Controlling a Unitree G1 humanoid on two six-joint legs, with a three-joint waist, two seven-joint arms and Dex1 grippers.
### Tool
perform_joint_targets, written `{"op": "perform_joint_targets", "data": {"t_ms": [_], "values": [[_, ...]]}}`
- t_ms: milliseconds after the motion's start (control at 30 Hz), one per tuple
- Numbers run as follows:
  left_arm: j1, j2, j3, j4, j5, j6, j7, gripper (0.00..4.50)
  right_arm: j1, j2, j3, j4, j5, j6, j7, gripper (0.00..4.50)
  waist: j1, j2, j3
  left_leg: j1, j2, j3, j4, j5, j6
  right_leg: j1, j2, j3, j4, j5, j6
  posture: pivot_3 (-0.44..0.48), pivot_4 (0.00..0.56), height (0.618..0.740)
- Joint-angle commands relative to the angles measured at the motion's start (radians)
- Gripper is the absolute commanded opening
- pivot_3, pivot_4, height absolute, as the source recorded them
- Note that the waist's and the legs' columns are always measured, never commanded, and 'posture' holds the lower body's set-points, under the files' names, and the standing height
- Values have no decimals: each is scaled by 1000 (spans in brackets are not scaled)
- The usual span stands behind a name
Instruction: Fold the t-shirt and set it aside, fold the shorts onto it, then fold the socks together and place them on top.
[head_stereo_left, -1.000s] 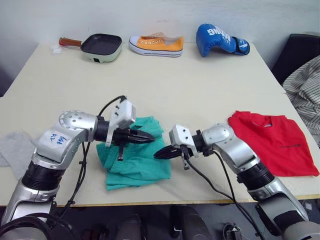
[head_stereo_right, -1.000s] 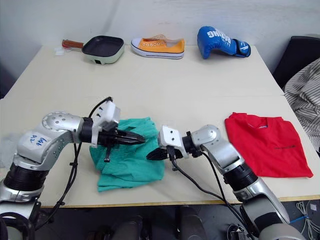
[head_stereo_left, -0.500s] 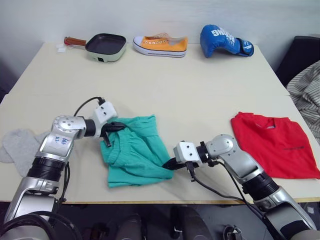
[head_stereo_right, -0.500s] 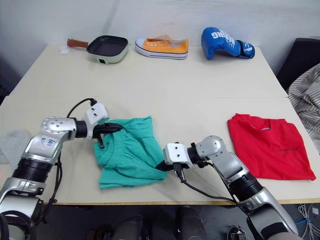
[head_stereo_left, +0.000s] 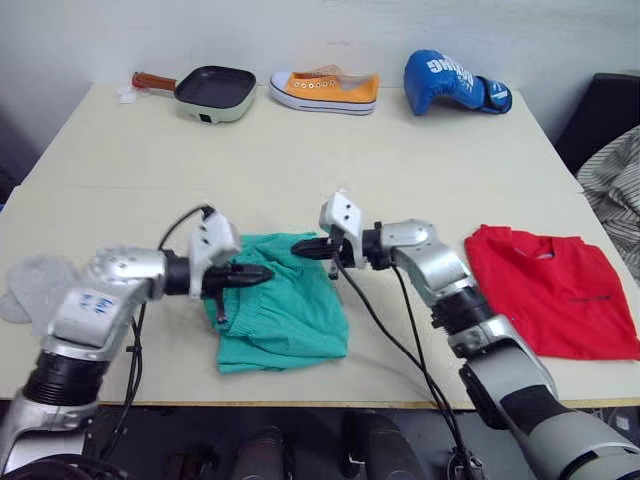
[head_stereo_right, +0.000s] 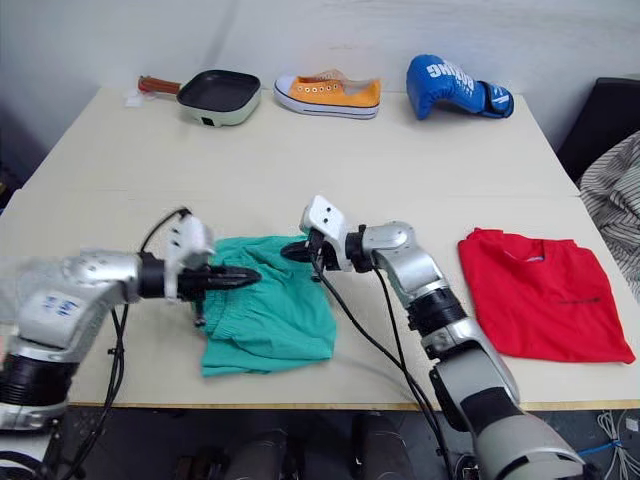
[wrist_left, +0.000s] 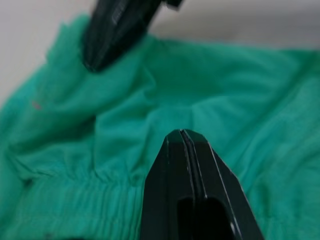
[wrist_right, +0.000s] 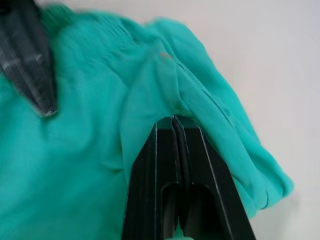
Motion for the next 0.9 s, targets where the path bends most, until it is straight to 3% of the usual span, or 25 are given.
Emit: {"op": "perform_joint_targets", "data": {"t_ms": [33,100,200,367,400,500,600,833,900], "values": [[57,30,-5,67,98,-87,41,0,-53,7,-18,145,-83,-91,-132,37,-4,0,0,0,0,0,0,0,0,0,0,0,0,0,0,0,150,740],[112,54,26,54,84,-97,30,0,-66,10,-49,177,-75,-96,-149,37,-13,0,0,1,1,0,0,0,-1,0,0,0,0,0,0,0,150,740],[184,61,138,-58,-46,-50,-8,0,-20,-2,-109,11,56,-16,12,37,-25,2,0,1,1,-1,0,1,-1,2,0,0,1,0,0,0,150,740],[213,91,379,-271,-364,207,-32,0,96,-148,-171,-427,270,453,148,37,-17,5,3,-3,2,-4,-1,1,-1,-1,0,-1,0,0,0,0,150,740],[211,105,411,-294,-399,241,-32,365,117,-178,-180,-493,311,546,159,0,-12,5,3,-7,2,-7,0,1,-1,-3,0,-1,0,0,0,0,150,740],[197,146,512,-345,-505,332,-22,1085,194,-269,-190,-616,406,798,162,553,3,5,3,-10,0,-11,1,1,-1,-4,-1,-1,-1,0,0,0,150,740],[181,167,556,-367,-561,378,-7,2039,246,-293,-170,-629,425,885,142,1560,7,5,3,-9,0,-13,1,1,-1,-2,-1,-2,-3,0,0,0,150,740],[196,171,548,-394,-546,327,-16,4234,222,-117,-163,-439,424,935,47,4003,-17,6,3,-9,-1,-12,-1,4,-3,-4,0,-1,-1,0,0,0,150,740],[189,172,547,-400,-559,321,-22,4500,203,-58,-158,-403,438,957,38,4486,-20,6,3,-9,0,-12,0,4,-3,-3,1,-1,-1,0,0,0,150,740]]}}
